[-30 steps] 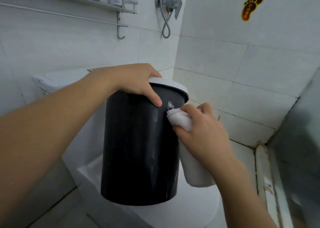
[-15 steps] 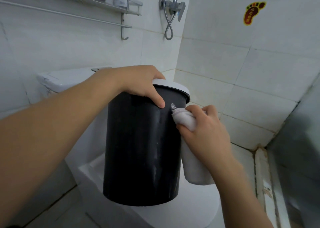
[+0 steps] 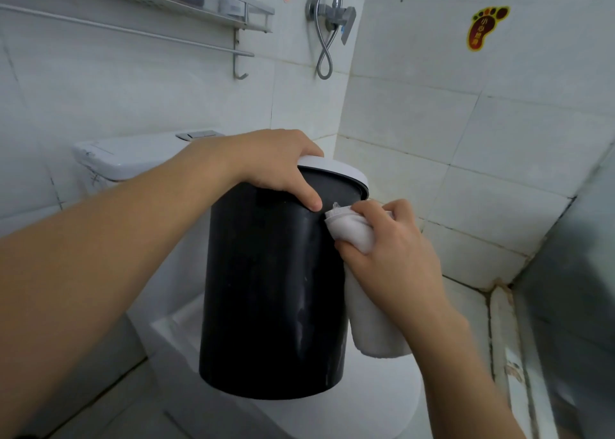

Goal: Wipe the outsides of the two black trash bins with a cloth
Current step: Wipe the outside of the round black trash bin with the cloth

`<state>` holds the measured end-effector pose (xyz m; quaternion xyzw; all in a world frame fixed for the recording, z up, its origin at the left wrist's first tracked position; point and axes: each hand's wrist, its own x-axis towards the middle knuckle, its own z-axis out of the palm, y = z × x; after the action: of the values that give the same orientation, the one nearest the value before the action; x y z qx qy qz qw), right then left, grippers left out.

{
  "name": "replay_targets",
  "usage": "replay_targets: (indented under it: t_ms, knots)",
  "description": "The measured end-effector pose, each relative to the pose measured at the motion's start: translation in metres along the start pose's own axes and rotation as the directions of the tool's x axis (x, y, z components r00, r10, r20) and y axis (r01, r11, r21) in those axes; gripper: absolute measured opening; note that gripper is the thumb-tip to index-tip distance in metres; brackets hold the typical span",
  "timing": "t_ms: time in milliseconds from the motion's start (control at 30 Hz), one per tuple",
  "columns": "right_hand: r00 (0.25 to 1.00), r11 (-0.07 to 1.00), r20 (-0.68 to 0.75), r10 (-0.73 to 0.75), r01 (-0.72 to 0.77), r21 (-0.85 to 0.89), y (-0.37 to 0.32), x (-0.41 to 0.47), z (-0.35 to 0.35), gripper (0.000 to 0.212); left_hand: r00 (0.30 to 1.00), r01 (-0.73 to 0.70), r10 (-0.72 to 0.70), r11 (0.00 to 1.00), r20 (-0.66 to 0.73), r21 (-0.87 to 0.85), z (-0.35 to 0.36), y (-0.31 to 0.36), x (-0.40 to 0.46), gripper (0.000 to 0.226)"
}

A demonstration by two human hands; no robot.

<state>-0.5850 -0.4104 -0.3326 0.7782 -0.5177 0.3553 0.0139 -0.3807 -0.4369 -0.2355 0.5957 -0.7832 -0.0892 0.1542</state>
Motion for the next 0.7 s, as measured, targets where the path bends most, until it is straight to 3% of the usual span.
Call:
replay_targets:
  t_ms: [167, 367, 567, 700]
  knots:
    - [0.999, 0.998, 0.028, -0.036, 0.034, 0.053, -0.004, -0.001, 0.0, 0.033, 1.0, -0.012, 0.012, 1.0, -0.001, -0.006, 0.0, -0.001, -0.003, 0.033]
    - [0.999, 0.998, 0.015, 0.044, -0.044, 0.036, 0.009, 0.004, 0.0, 0.031, 1.0, 0.008, -0.007, 0.998, -0.011, 0.056, -0.001, 0.0, -0.003, 0.055]
    - [0.992, 0.993, 0.042, -0.118, 0.117, 0.012, -0.009, -0.002, -0.006, 0.032, 1.0, -0.011, 0.011, 1.0, 0.002, 0.0, 0.0, -0.001, -0.006, 0.034]
    - [0.999, 0.998, 0.006, -0.052, 0.052, 0.022, -0.005, 0.006, -0.004, 0.03, 1.0, -0.021, 0.021, 0.999, -0.002, 0.027, -0.002, 0.0, -0.009, 0.04]
